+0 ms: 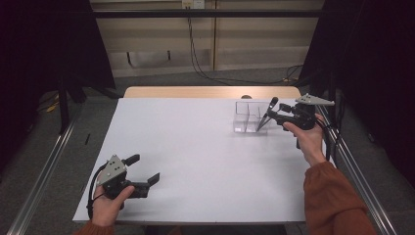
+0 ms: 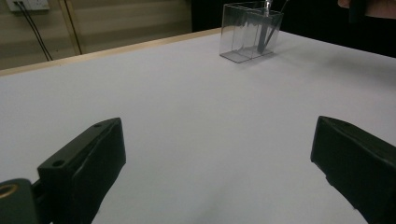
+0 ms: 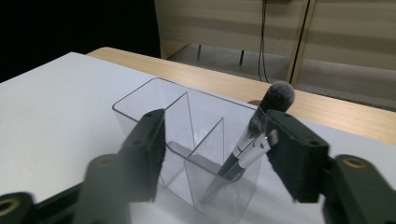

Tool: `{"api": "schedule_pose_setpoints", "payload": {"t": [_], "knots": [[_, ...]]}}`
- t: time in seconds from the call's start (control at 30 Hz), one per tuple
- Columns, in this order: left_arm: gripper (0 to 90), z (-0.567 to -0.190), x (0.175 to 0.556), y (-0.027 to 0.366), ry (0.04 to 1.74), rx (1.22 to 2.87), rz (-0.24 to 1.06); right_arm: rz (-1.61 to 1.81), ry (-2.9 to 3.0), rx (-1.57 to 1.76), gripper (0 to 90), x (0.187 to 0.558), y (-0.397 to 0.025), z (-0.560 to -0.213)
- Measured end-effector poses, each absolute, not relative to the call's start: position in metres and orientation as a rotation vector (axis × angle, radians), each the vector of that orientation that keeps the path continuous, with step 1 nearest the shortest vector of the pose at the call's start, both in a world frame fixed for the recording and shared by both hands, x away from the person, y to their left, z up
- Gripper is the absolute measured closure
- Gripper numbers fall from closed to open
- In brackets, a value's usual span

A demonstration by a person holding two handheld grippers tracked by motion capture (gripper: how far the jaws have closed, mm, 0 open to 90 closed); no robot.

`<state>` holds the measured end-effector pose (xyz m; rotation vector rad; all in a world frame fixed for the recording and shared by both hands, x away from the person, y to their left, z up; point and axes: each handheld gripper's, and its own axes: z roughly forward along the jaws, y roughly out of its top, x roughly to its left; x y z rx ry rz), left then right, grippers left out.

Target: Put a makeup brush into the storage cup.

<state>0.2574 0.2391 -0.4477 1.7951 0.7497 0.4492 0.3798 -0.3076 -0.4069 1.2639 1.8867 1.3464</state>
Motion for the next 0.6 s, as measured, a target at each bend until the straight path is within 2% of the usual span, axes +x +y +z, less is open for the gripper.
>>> {"api": "schedule_pose_setpoints", "payload": {"t": [0.2,0.6], "knots": [[3.1,-0.4479,0.2583,0.2390,0.748,1.796,0.448,1.322,1.886,1.289,17.2,0.3802,-0.3098,-0.4075],[3.2,-0.4467,0.2592,0.2379,0.759,1.778,0.460,1.357,1.862,1.278,2.1,0.3767,-0.3123,-0.4110]]}}
